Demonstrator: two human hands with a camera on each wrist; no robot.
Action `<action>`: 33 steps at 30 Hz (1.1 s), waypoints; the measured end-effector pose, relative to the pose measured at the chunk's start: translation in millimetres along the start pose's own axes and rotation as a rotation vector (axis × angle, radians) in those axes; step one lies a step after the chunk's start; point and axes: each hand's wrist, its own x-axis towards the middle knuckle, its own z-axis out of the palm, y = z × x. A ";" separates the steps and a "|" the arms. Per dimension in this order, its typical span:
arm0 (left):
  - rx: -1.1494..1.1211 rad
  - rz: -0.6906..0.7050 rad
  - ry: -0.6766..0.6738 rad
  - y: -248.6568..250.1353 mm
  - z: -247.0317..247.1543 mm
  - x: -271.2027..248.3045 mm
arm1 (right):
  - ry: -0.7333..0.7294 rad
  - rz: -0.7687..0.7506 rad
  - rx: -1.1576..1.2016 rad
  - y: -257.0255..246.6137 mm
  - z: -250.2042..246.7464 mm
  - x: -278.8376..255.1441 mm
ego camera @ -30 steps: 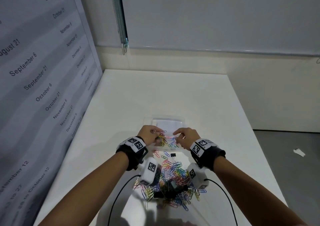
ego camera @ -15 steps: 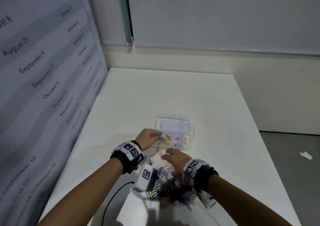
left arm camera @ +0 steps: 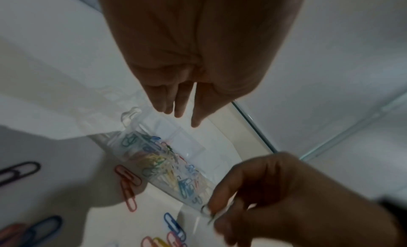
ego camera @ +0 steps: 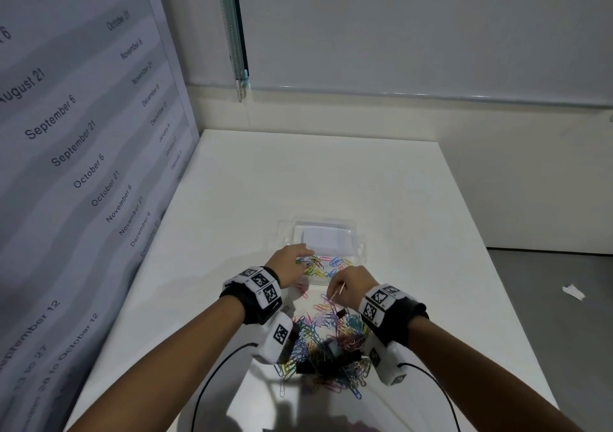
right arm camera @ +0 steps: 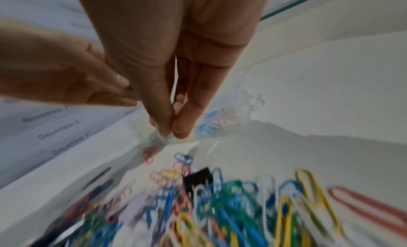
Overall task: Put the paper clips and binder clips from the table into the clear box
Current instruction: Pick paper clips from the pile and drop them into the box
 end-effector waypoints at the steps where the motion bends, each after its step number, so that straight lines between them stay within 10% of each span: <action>1: 0.033 0.020 0.017 1.5 0.2 -1.7 | 0.026 0.005 0.012 -0.1 -6.2 0.2; 8: 0.109 0.036 0.042 -12.5 6.9 -28.3 | 0.246 0.075 0.141 3.1 -40.9 12.9; 20: 0.420 -0.056 -0.160 -62.0 37.5 -60.2 | -0.248 -0.022 -0.217 14.7 19.4 -6.0; 33: 0.345 0.071 -0.085 -54.0 54.4 -55.0 | -0.151 0.002 -0.123 3.2 18.5 -13.1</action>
